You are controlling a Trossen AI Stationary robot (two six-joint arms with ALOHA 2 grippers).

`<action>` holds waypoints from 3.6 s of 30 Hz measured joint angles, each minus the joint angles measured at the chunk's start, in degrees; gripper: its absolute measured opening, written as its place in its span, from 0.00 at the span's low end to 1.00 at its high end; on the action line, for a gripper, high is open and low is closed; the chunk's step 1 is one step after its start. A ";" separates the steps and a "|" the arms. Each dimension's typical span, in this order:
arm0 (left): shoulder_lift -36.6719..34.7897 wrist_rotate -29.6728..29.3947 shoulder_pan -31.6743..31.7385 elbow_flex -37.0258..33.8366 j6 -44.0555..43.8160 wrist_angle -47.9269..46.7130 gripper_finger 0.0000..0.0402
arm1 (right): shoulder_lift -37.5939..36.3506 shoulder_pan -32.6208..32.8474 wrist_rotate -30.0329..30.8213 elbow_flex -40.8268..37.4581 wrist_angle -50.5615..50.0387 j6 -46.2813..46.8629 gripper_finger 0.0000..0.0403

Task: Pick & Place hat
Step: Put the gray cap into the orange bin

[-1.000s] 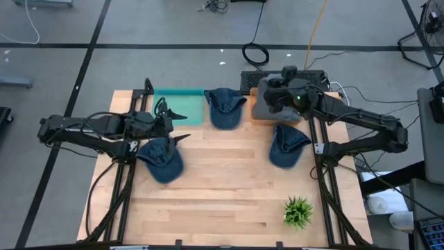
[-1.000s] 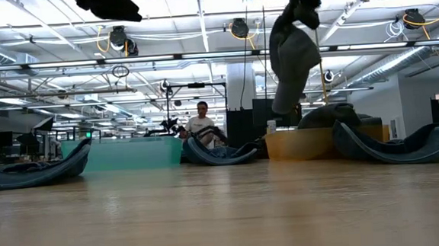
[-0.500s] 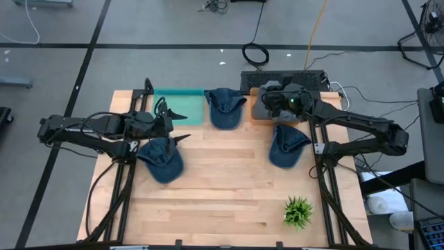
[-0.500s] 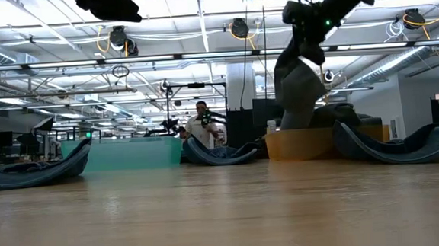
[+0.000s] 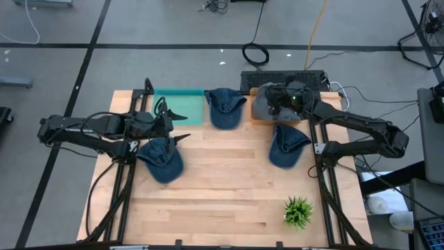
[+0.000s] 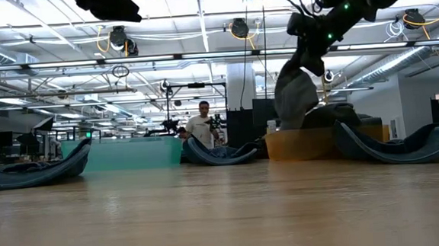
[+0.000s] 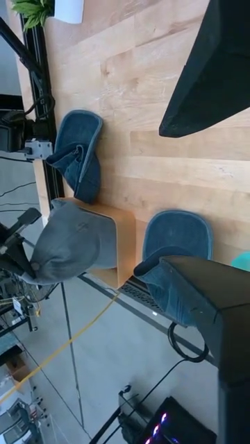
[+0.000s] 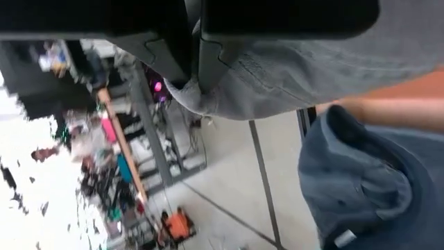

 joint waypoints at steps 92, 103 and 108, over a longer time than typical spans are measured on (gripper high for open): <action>0.02 -2.32 0.02 0.04 -2.21 -6.22 0.62 | 13.50 -5.90 -4.79 -11.62 18.00 25.70 0.52; 0.02 -2.32 0.04 0.04 -3.61 -9.57 0.63 | 3.08 0.05 -3.38 -11.58 25.23 23.46 0.52; 0.02 -2.34 0.04 0.04 -3.49 -9.15 0.62 | 2.60 1.19 -10.11 -11.55 22.24 30.95 0.52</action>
